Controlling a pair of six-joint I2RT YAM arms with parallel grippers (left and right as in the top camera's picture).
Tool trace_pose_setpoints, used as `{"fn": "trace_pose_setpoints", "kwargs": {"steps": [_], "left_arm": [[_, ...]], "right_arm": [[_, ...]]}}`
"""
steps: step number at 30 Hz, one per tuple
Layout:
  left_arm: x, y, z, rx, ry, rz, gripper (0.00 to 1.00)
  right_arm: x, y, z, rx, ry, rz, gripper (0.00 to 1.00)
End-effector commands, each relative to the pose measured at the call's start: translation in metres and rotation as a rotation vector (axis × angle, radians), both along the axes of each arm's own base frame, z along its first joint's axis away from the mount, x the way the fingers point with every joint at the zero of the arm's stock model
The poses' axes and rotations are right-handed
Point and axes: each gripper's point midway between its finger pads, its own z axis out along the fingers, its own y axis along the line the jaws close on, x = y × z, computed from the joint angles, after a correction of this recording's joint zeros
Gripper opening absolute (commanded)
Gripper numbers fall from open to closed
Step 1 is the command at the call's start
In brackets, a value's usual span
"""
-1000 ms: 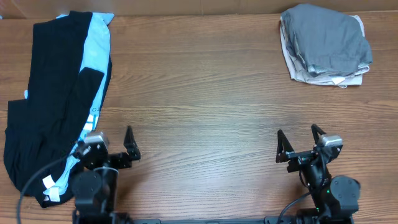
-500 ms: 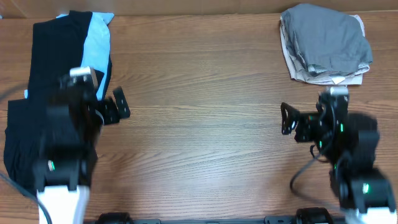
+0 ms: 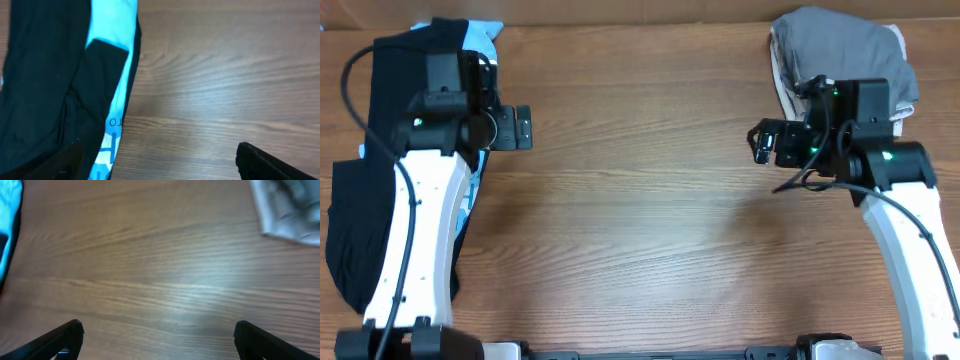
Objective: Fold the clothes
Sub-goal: 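Reach the left gripper to the black shirt and pinch its edge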
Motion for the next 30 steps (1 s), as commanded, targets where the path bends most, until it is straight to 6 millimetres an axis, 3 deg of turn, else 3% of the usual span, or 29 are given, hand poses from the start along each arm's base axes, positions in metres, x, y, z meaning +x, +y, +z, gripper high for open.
{"fn": "trace_pose_setpoints", "kwargs": {"steps": [1,9,12,19,23,27,30], "left_arm": [[0.009,0.021,-0.005,0.051,0.016,-0.01,1.0],[0.018,0.086,-0.067,0.05,0.148,0.116,0.96],[0.024,0.101,-0.072,0.097,0.14,0.137,0.91],[0.034,0.105,-0.093,0.132,0.174,0.077,0.7],[0.029,0.108,-0.113,0.133,0.233,0.094,0.65],[0.021,0.125,-0.12,0.188,0.267,0.212,0.65],[0.021,0.126,-0.124,0.193,0.277,0.217,0.65]], "right_arm": [[0.006,0.019,0.006,0.091,-0.002,0.064,1.0],[0.01,0.019,-0.011,0.091,0.047,0.062,1.0],[0.01,0.02,-0.014,0.091,0.058,0.063,0.97],[0.009,0.02,-0.016,0.091,0.063,0.063,0.93],[0.008,0.019,-0.017,0.09,0.067,0.063,0.93],[0.008,0.019,-0.017,0.09,0.067,0.063,0.93],[0.008,0.019,-0.017,0.09,0.067,0.062,0.93]]}}
